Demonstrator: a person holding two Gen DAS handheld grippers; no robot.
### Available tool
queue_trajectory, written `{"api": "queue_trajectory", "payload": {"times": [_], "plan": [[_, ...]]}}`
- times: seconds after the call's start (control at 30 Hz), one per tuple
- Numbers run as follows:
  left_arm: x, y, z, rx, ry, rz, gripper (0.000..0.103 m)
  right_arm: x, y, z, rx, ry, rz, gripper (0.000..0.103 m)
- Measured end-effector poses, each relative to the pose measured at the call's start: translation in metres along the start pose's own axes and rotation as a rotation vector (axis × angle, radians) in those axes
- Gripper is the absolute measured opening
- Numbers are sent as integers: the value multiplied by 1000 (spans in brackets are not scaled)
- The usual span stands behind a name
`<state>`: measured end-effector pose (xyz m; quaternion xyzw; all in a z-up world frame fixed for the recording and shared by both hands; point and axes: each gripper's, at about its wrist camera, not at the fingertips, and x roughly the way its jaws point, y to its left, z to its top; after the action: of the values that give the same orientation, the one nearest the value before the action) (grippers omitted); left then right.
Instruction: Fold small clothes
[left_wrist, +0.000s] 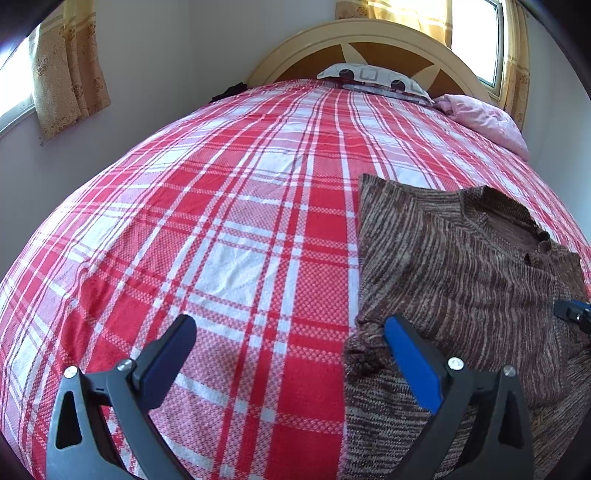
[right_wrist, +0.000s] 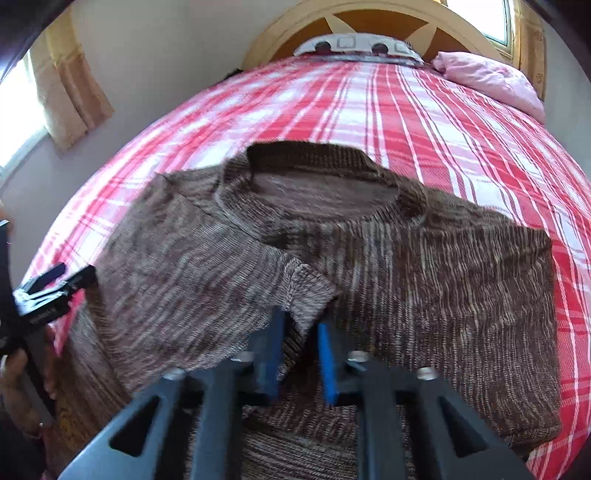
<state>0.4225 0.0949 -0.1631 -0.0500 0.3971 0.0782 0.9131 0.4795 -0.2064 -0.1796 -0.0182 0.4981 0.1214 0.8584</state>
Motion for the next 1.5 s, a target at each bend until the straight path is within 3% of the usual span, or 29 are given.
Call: {"api": "queue_trajectory", "payload": {"times": [0.13, 0.2, 0.23, 0.33, 0.4, 0.5, 0.63, 0.73, 0.87, 1.0, 1.1, 1.27, 1.5], "plan": [[1, 5, 1, -25, 3, -9, 103, -2, 9, -2, -94, 43, -17, 16], [1, 6, 1, -30, 3, -9, 103, -6, 4, -2, -98, 29, -43, 27], [1, 6, 1, -30, 4, -9, 103, -7, -1, -2, -83, 20, -34, 32], [1, 4, 0, -23, 3, 0, 103, -15, -11, -2, -16, -18, 34, 32], [0, 2, 0, -14, -4, 4, 103, -17, -7, 3, -25, -44, 45, 32], [-3, 5, 0, -24, -19, 4, 103, -7, 11, 12, -61, -22, 135, 32], [0, 3, 0, -15, -3, 14, 103, 18, 35, 10, -190, 12, -70, 32], [0, 1, 0, -3, 0, 22, 103, 20, 27, 7, -175, -11, -86, 40], [2, -2, 0, 12, 6, 32, 103, 4, 21, 7, -129, -23, -123, 42], [2, -4, 0, 20, 4, 43, 103, -16, 24, -9, -110, -27, -23, 42], [2, -4, 0, 19, 5, 42, 103, -12, 34, -29, -178, 7, -66, 42], [0, -2, -1, 6, 5, 23, 103, -13, 15, -34, -75, 12, -24, 47], [1, 5, -1, -18, 13, -9, 103, -19, 9, -41, -88, 6, -16, 51]]}}
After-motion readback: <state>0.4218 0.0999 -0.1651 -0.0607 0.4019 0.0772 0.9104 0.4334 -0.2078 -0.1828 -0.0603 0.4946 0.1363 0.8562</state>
